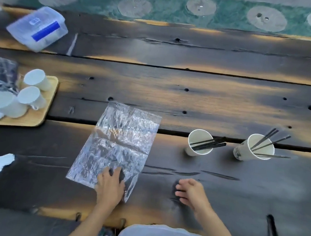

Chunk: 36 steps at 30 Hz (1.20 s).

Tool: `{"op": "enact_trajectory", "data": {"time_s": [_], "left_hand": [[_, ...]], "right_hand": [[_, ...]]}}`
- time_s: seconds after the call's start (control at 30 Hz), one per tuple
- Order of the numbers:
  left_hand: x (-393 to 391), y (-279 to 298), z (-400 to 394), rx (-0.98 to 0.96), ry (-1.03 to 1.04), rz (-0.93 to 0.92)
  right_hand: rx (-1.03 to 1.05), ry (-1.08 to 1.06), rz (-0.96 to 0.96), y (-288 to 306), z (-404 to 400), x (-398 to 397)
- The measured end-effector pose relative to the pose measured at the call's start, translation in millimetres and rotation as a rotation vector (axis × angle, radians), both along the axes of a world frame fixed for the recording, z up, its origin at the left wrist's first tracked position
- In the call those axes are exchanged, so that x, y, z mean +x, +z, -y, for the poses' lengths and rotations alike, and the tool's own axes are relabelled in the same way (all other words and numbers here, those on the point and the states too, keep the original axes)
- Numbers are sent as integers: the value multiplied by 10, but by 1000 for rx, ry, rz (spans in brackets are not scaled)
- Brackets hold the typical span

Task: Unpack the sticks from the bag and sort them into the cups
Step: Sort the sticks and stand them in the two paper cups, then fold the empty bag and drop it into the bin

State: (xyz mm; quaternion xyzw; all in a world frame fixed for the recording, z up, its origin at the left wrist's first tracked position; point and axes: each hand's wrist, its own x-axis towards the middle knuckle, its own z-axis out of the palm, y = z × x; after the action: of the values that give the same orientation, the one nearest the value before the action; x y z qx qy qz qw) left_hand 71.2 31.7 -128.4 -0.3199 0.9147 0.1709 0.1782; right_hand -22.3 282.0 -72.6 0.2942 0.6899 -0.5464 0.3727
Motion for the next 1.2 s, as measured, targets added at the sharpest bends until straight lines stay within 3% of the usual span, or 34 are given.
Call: {"op": "enact_trajectory", "data": {"time_s": [0.1, 0.23, 0.3, 0.4, 0.5, 0.57, 0.63, 0.73, 1.03, 1.1, 1.2], "left_hand": [[-70, -23, -127, 272, 20, -124], [-246, 86, -325, 806, 282, -172], [-285, 117, -340, 939, 385, -194], [-280, 128, -220, 881, 452, -307], [-169, 165, -22, 508, 387, -378], [-6, 148, 101, 280, 364, -325], [170, 107, 202, 203, 402, -154], [311, 20, 310, 259, 428, -19], [243, 13, 348, 259, 308, -86], [224, 68, 314, 279, 285, -146], [179, 169, 205, 677, 339, -68]], "right_hand": [[-1, 159, 30, -82, 267, 30], [12, 201, 161, -170, 464, 77], [-22, 224, 224, -189, 541, 142], [-41, 264, 220, -258, 607, 241], [42, 341, 102, -322, 619, 280], [87, 368, 70, -348, 610, 283], [103, 387, 53, -387, 588, 280], [162, 411, 6, -457, 517, 261], [594, 702, -149, -569, 226, 145], [486, 663, -200, -464, 331, 121], [0, 541, -4, -307, 618, 161]]}}
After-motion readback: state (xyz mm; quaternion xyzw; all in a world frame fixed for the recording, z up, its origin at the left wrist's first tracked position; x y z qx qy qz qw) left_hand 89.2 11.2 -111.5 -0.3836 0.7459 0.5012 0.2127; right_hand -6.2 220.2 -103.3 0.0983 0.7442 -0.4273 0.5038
